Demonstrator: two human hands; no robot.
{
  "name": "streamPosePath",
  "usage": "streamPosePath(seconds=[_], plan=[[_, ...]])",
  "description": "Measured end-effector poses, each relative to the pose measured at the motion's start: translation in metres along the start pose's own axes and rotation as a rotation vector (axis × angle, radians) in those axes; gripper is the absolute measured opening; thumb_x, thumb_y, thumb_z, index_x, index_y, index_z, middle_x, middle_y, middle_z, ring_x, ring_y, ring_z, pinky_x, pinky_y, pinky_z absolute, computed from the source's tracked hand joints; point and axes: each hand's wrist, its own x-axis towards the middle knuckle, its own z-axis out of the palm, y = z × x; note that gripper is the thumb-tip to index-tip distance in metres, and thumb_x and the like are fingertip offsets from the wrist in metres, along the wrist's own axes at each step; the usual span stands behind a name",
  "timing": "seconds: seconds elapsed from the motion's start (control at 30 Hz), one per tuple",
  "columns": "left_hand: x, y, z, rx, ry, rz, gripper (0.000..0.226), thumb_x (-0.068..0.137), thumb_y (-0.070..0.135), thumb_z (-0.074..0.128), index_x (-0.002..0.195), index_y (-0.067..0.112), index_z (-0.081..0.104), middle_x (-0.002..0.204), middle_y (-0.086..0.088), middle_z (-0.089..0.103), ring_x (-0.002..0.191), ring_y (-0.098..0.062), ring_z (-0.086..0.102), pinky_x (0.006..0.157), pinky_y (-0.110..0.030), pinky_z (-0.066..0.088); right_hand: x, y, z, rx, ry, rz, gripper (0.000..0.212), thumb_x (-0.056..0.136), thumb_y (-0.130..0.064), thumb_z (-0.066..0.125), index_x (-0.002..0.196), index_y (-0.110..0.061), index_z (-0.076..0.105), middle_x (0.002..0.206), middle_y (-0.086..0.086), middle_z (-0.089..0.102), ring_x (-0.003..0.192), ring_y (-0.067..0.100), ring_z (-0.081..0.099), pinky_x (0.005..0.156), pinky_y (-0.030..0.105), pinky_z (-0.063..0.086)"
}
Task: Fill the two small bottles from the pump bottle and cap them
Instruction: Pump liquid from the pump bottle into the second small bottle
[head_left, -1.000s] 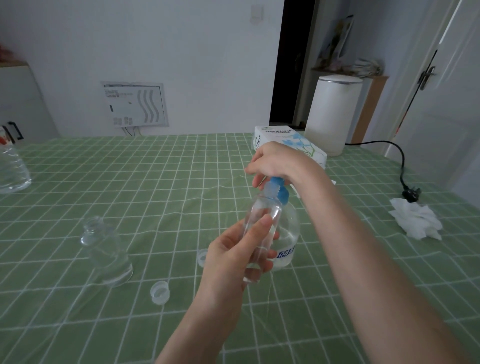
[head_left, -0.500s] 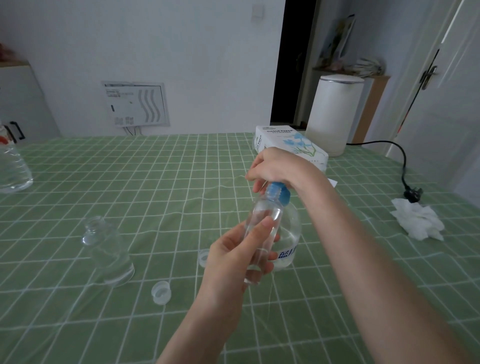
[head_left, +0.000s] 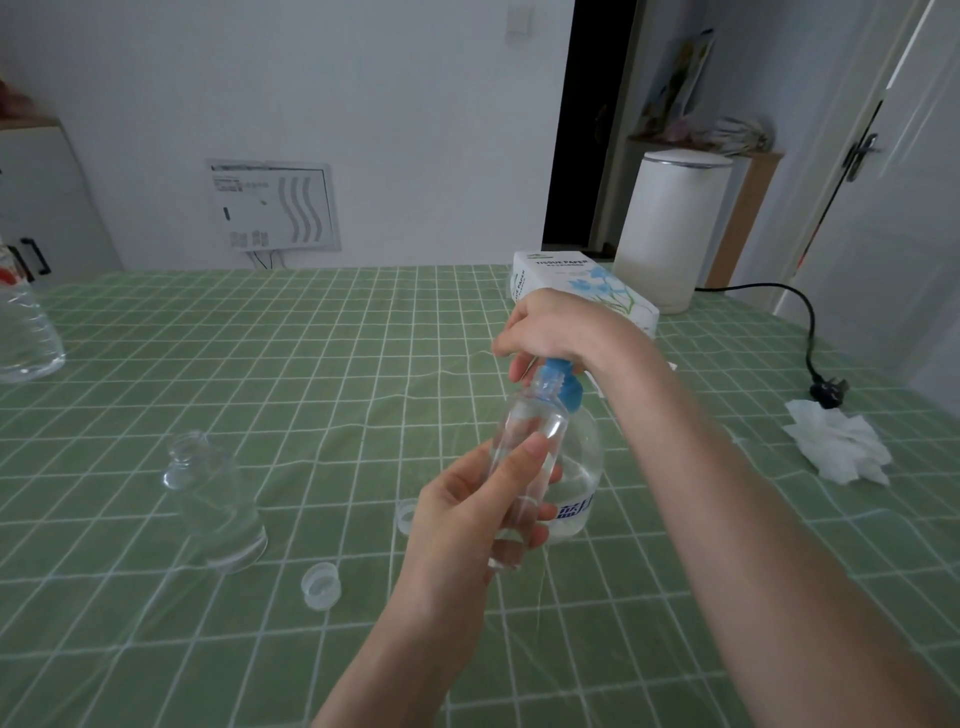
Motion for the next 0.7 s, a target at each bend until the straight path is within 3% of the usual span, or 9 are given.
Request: streamPosePath(seconds=[0.13,0.37,0.5,0.6,0.7], plan=[[-0.001,0.0,0.001,-0.001,0.018,-0.028,0.03,0.062,0.05,0.072,0.079,0.026,0.077,0.072,0.0,0.071,0.055,-0.008,0.058,0.063,-0.03,0.039,0.002,0.003,0.006,-0.004,-0.025,0.005,0.039,0.091,-0.025,0.061,0.127,-0.009,0.055,0.119,0.011,0.066,0.11,0.03,0.064,0.093,0.038,0.051],[-0.001,0.0,0.001,-0.004,0.013,-0.013,0.037,0.058,0.053,0.075,0.083,0.026,0.077,0.074,0.0,0.072,0.055,-0.007,0.059,0.061,-0.029,0.04,0.002,0.002,0.001,-0.042,-0.012,-0.015,0.038,0.092,-0.029,0.059,0.125,-0.011,0.056,0.115,0.008,0.068,0.095,0.025,0.063,0.079,0.032,0.047],[0.0,-0.001,0.0,-0.009,0.0,0.002,0.043,0.056,0.056,0.073,0.084,0.024,0.077,0.074,0.0,0.071,0.054,-0.007,0.059,0.061,-0.028,0.04,-0.001,-0.002,-0.005,-0.056,0.021,-0.035,0.032,0.093,-0.027,0.057,0.118,-0.008,0.059,0.111,0.009,0.071,0.106,0.025,0.067,0.086,0.033,0.05],[0.0,-0.001,0.001,-0.01,0.002,0.0,0.038,0.058,0.054,0.074,0.082,0.025,0.077,0.074,0.0,0.071,0.054,-0.007,0.059,0.061,-0.028,0.04,-0.001,-0.003,-0.004,-0.05,0.007,-0.033,0.032,0.093,-0.026,0.057,0.12,-0.008,0.058,0.11,0.009,0.072,0.106,0.026,0.067,0.08,0.031,0.048],[0.001,-0.002,0.0,0.0,0.01,-0.01,0.031,0.062,0.052,0.074,0.079,0.026,0.077,0.072,-0.001,0.071,0.054,-0.007,0.059,0.061,-0.028,0.041,0.0,-0.002,-0.003,-0.038,-0.007,-0.022,0.033,0.093,-0.027,0.058,0.122,-0.01,0.056,0.111,0.008,0.071,0.105,0.025,0.068,0.084,0.032,0.049]])
